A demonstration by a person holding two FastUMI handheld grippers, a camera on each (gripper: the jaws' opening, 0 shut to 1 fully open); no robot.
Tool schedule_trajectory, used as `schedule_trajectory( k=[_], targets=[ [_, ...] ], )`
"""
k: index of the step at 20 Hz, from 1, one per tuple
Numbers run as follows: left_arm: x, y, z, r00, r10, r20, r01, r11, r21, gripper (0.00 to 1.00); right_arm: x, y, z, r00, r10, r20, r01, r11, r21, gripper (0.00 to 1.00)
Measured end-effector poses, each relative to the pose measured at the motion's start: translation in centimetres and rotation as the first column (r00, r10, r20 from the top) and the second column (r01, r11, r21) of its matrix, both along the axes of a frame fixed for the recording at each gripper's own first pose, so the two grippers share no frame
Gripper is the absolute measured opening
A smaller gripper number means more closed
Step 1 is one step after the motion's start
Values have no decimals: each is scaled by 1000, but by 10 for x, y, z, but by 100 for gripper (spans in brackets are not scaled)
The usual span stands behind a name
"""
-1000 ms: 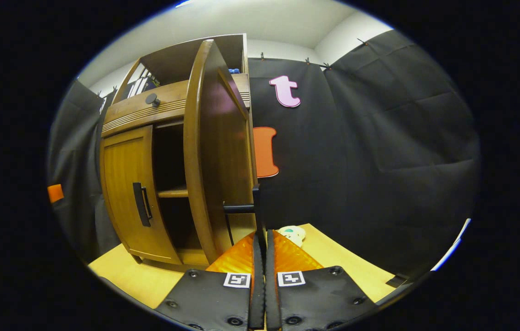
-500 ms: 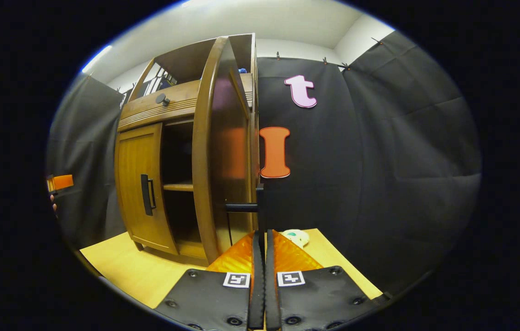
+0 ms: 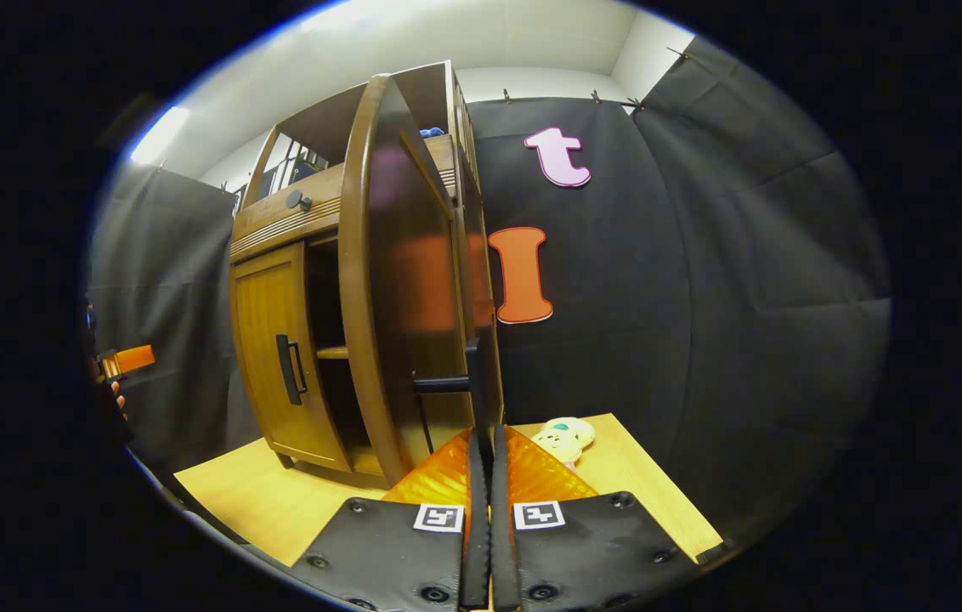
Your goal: Open the right door of the double-door shoe cabinet with the right hand, and open the left door with the left hand.
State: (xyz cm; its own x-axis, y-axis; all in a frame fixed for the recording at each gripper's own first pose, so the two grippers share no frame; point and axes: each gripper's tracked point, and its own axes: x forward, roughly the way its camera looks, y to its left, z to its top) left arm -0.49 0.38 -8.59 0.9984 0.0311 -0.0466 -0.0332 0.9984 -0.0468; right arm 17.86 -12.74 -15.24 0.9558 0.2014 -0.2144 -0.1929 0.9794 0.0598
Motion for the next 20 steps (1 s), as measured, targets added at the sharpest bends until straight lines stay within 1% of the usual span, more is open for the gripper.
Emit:
schedule_trajectory(
  k=[1, 2, 3, 4, 6, 7, 8, 9, 10, 11, 12, 13, 14, 16, 17, 18, 20],
  targets=[
    [0, 0, -1, 1000, -3, -2, 3, 1000, 2, 95, -5, -10, -1, 1000, -24, -2, 24, 1000, -9, 8],
    [1, 0, -1, 1000, -5, -4, 5, 1000, 4, 95, -9, -18, -1, 999, -46, -2, 46, 999, 0, 8],
    [1, 0, -2, 1000, -7, -4, 7, 1000, 5, 93, -16, -20, 0, 999, -53, -3, 53, 998, 25, 8],
    [2, -1, -3, 1000, -10, -4, 10, 1000, 5, 95, -21, -23, -1, 998, -68, -4, 68, 997, 33, 8],
    [6, -4, -5, 1000, -19, -4, 19, 1000, 4, 95, -32, -32, -3, 994, -113, 0, 112, 994, 2, 8],
    [9, -7, -6, 1000, -28, -6, 28, 1000, 2, 95, -38, -33, -2, 992, -123, 2, 123, 992, -3, 8],
    [9, -10, -7, 999, -37, -7, 37, 999, 1, 98, -44, -31, 0, 991, -130, 2, 130, 991, -3, 8],
    [10, -13, -8, 999, -44, -7, 44, 999, 0, 93, -50, -29, 2, 991, -137, 3, 137, 991, 0, 8],
    [11, -15, -10, 999, -50, -8, 50, 999, -2, 95, -54, -24, 3, 990, -143, 7, 143, 990, 1, 8],
    [12, -17, -12, 998, -57, -10, 56, 998, -6, 93, -60, -22, 5, 988, -154, 5, 154, 988, -9, 8],
    [13, -19, -14, 998, -63, -13, 63, 998, -11, 95, -63, -22, 5, 984, -178, 1, 178, 984, -18, 8],
    [12, -21, -15, 998, -68, -17, 68, 998, -15, 95, -67, -20, 9, 981, -195, -1, 195, 981, -10, 8],
    [13, -22, -18, 997, -71, -20, 70, 997, -17, 95, -70, -12, 15, 980, -201, 0, 201, 979, 15, 8],
    [14, -22, -22, 997, -73, -29, 73, 997, -16, 95, -77, 13, 31, 982, -189, 24, 188, 981, 55, 8],
    [15, -21, -24, 997, -70, -33, 70, 998, -12, 95, -80, 24, 39, 983, -180, 42, 177, 983, 56, 8],
    [16, -19, -25, 997, -65, -34, 65, 998, -8, 93, -81, 35, 44, 984, -172, 54, 169, 984, 46, 8],
    [18, -15, -28, 998, -56, -39, 56, 998, -2, 93, -84, 61, 51, 988, -140, 57, 139, 990, 29, 8]
  ],
)
